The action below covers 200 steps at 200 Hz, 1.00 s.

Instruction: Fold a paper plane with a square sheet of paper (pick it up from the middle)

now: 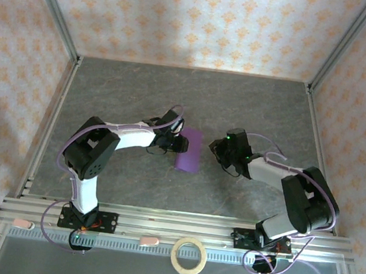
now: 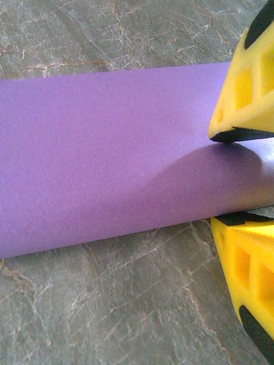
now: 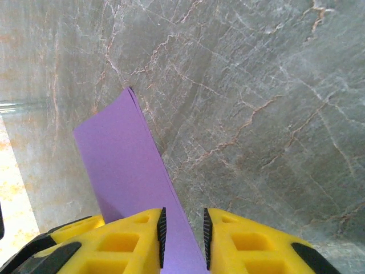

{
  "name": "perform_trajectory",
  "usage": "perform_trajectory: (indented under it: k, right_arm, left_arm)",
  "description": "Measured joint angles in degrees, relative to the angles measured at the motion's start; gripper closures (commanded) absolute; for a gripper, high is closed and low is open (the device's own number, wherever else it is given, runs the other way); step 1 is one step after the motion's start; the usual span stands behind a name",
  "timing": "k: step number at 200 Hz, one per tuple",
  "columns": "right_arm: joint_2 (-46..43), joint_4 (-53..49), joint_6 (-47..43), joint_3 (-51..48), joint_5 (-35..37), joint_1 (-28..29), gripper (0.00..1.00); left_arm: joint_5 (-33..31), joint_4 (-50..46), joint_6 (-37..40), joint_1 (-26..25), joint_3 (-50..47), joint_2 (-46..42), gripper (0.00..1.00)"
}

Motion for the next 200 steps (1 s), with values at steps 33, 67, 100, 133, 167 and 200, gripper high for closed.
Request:
perform_trajectory:
  k: [33,67,100,133,167,200]
  right_arm:
    - [0.00,0.04,0.00,0.00,-0.17,0.02,0.74]
    - [0.00,0.04,-0.02,0.00,-0.20,0.02,0.74]
    - [0.00,0.07,-0.02,0.00,-0.24,0.02,0.74]
    - [0.04,0.28,-0.02,0.00,-0.68,0.02,0.74]
    - [0.07,0.46,-0.02,0.00,-1.27,0.02,0.74]
    - [0.46,1.01,-0.02,0.00,-1.66,0.02,0.74]
  left_arm:
    - [0.04,-0.22,0.50,0.59,0.00,0.17,0.57]
    - [0.57,-0.55,1.40,0.70,0.48,0.48,0.57]
    - [0.61,-1.38,2.03,0.70,1.29,1.11,0.57]
    - [0.59,-2.89,2.99,0.74,2.47,1.73,0.57]
    - [0.55,-3.67,3.32,0.74,2.99,2.03,0.57]
    - [0.44,-4.07,3.52,0.74,3.37,2.25,0.56]
